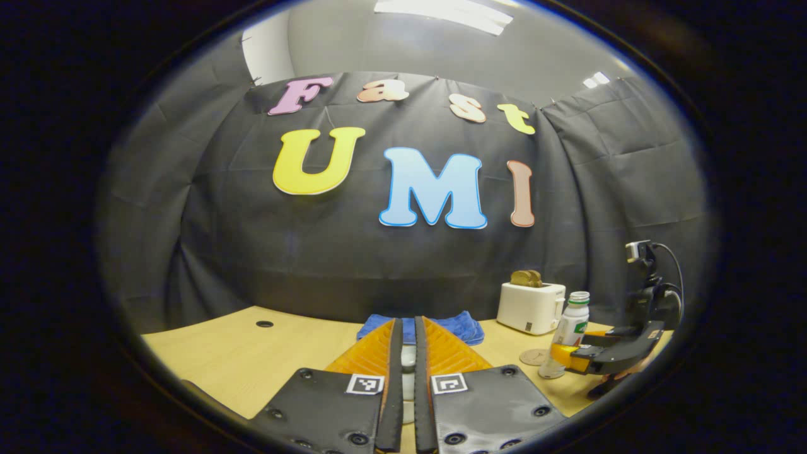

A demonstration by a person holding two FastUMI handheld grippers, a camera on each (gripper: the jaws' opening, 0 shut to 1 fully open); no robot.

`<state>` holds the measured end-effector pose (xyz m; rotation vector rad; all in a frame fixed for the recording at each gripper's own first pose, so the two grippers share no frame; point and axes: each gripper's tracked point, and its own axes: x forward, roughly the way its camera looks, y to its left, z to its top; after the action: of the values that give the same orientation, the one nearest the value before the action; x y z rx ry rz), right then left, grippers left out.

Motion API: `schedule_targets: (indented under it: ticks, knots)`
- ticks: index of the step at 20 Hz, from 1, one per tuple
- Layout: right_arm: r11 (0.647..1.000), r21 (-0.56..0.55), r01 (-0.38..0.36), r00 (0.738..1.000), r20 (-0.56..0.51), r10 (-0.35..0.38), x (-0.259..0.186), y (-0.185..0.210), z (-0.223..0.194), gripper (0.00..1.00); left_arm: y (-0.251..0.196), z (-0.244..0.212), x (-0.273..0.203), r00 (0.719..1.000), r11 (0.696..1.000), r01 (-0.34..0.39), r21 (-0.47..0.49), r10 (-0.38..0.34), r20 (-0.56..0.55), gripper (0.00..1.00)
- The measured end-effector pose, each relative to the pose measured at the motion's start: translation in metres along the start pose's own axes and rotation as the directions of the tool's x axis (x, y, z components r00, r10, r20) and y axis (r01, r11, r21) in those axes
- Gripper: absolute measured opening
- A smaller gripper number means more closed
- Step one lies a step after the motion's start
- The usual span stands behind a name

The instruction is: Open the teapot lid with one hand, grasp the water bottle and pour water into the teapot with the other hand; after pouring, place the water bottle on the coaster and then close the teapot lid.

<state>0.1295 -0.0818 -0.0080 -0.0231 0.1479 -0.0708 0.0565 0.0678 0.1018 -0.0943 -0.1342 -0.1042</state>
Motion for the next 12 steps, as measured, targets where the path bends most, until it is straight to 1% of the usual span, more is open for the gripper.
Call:
schedule_targets:
  ticks: [1,2,3,4,6,7,8,10,11,12]
  knots:
    - [1.000,-0.022,-0.001,1.000,0.014,0.002,-0.002,0.000,0.005,0.72,0.001,0.002,-0.005,1.000,1.000,0.003,-0.011,-0.002,0.004,0.13]
    - [0.998,-0.060,0.000,1.000,0.025,0.001,-0.004,0.001,0.009,0.72,0.001,0.001,-0.011,1.000,1.000,0.011,-0.021,-0.011,0.005,0.17]
    - [0.994,-0.106,0.001,1.000,0.031,0.002,-0.006,0.005,0.013,0.72,0.000,0.001,-0.017,1.000,0.999,0.019,-0.026,-0.019,0.001,0.18]
    - [0.988,-0.155,-0.005,0.999,0.033,0.010,-0.009,0.008,0.014,0.72,0.000,0.000,-0.024,1.000,0.999,0.027,-0.028,-0.027,-0.003,0.13]
    - [0.968,-0.252,-0.014,1.000,0.024,0.020,-0.013,0.017,0.015,0.72,0.002,0.001,-0.039,0.999,0.999,0.034,-0.023,-0.034,0.002,0.13]
    - [0.957,-0.290,-0.016,0.999,0.024,0.024,-0.014,0.021,0.016,0.72,0.005,0.001,-0.048,0.999,0.999,0.031,-0.019,-0.031,0.008,0.17]
    - [0.946,-0.324,-0.022,0.999,0.018,0.030,-0.015,0.026,0.016,0.72,0.006,0.002,-0.056,0.999,0.999,0.032,-0.023,-0.032,0.010,0.17]
    - [0.920,-0.389,-0.036,0.999,0.003,0.040,-0.017,0.039,0.015,0.72,0.006,-0.002,-0.073,0.999,0.999,0.040,-0.021,-0.039,0.006,0.09]
    - [0.909,-0.415,-0.044,0.999,-0.001,0.048,-0.018,0.045,0.016,0.72,0.008,-0.004,-0.080,0.999,0.999,0.037,-0.014,-0.037,0.006,0.13]
    - [0.897,-0.440,-0.048,0.999,-0.001,0.053,-0.018,0.052,0.017,0.72,0.009,-0.007,-0.086,0.999,0.999,0.035,-0.011,-0.035,0.000,0.13]
